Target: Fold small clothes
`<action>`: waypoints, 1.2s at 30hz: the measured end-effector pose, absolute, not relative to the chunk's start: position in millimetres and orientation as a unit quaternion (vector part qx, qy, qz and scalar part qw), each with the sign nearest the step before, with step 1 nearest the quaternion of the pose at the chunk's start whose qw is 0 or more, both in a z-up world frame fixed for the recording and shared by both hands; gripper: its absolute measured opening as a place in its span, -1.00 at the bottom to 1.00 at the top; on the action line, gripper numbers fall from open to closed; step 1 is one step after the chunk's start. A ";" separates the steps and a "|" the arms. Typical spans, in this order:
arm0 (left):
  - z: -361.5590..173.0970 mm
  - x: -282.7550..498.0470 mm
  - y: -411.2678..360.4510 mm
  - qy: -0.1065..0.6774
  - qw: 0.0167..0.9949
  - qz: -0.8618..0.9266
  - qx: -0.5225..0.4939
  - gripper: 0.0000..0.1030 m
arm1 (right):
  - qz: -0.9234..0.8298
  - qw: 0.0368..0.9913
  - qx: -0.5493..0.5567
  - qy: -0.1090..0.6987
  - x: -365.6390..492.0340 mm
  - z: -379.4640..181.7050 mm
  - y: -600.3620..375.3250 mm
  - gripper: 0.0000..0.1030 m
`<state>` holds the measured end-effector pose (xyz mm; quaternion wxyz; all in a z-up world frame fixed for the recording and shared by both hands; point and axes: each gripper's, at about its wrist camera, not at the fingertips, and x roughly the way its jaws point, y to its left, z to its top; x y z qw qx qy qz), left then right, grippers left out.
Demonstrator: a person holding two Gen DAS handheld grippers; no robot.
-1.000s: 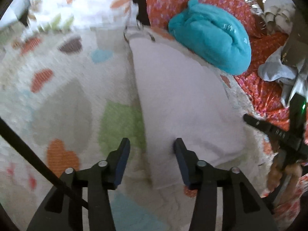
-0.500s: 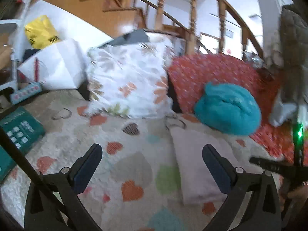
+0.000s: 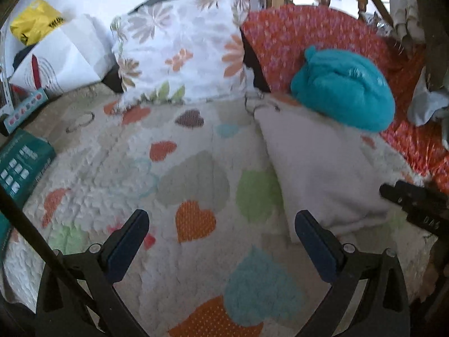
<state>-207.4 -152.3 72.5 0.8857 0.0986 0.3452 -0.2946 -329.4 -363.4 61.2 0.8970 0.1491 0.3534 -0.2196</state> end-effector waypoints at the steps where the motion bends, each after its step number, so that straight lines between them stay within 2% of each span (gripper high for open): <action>1: 67.7 -206.2 -152.4 0.353 0.883 -0.293 0.103 1.00 | -0.219 0.896 0.149 0.356 -328.0 59.8 -363.6 0.22; 12: 3.0 -180.5 -149.8 0.468 0.835 -0.258 0.128 1.00 | -0.219 0.881 0.168 0.384 -318.5 42.8 -370.2 0.30; 25: -5.8 -183.7 -147.6 0.460 0.843 -0.248 0.131 1.00 | -0.210 0.881 0.152 0.396 -310.0 36.9 -363.6 0.33; 36: -0.8 -177.4 -146.7 0.484 0.832 -0.244 0.121 1.00 | -0.213 0.880 0.158 0.394 -311.5 37.4 -366.2 0.36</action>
